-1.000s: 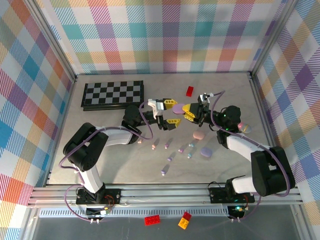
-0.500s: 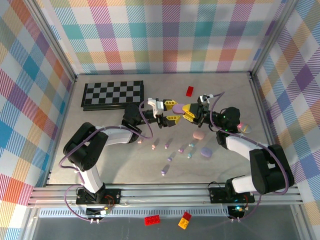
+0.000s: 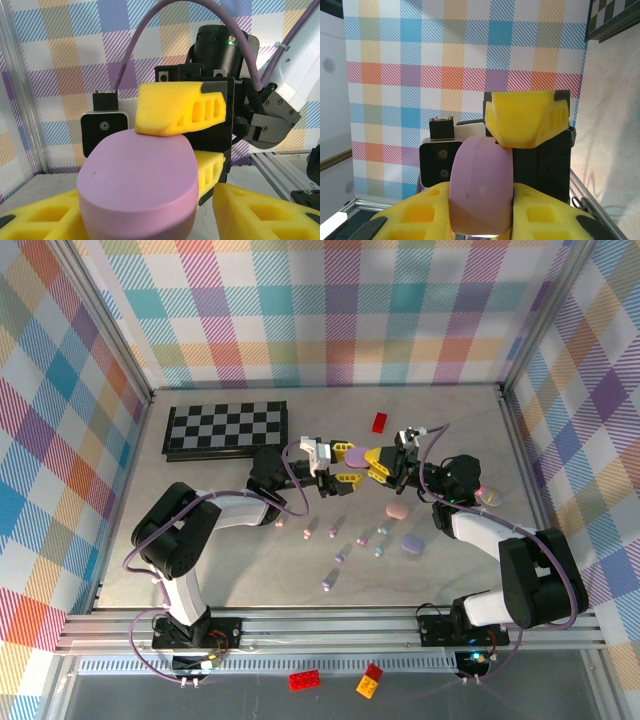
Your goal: Insert wireless bluetooth earbuds into charging case
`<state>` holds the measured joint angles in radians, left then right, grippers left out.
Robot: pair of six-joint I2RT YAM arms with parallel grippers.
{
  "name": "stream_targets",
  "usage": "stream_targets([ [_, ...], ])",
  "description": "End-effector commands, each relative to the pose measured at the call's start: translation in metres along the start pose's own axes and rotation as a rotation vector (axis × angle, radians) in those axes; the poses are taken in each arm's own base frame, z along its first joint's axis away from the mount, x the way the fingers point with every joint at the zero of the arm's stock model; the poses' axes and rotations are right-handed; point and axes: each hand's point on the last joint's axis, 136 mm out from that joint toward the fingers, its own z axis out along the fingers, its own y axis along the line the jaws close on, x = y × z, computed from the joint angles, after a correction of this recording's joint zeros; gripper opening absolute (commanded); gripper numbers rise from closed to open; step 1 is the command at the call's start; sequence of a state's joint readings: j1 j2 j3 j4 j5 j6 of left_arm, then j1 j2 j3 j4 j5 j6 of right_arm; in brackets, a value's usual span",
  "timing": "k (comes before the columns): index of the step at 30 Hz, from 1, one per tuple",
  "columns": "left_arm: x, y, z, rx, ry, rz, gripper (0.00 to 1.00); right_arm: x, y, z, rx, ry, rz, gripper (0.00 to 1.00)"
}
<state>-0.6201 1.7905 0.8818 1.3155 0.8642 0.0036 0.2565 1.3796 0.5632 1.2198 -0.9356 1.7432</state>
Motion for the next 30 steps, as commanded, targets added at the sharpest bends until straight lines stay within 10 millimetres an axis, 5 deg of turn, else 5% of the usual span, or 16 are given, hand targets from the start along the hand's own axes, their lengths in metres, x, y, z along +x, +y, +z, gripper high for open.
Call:
stream_targets([
  [1,-0.016,-0.006,0.005,0.043,-0.042,0.038,0.56,0.002,0.008,0.001,-0.028,0.003,-0.054,0.1],
  [30,-0.02,-0.011,0.005,0.059,-0.046,0.02,0.44,-0.002,-0.004,0.002,0.007,-0.014,-0.032,0.1],
])
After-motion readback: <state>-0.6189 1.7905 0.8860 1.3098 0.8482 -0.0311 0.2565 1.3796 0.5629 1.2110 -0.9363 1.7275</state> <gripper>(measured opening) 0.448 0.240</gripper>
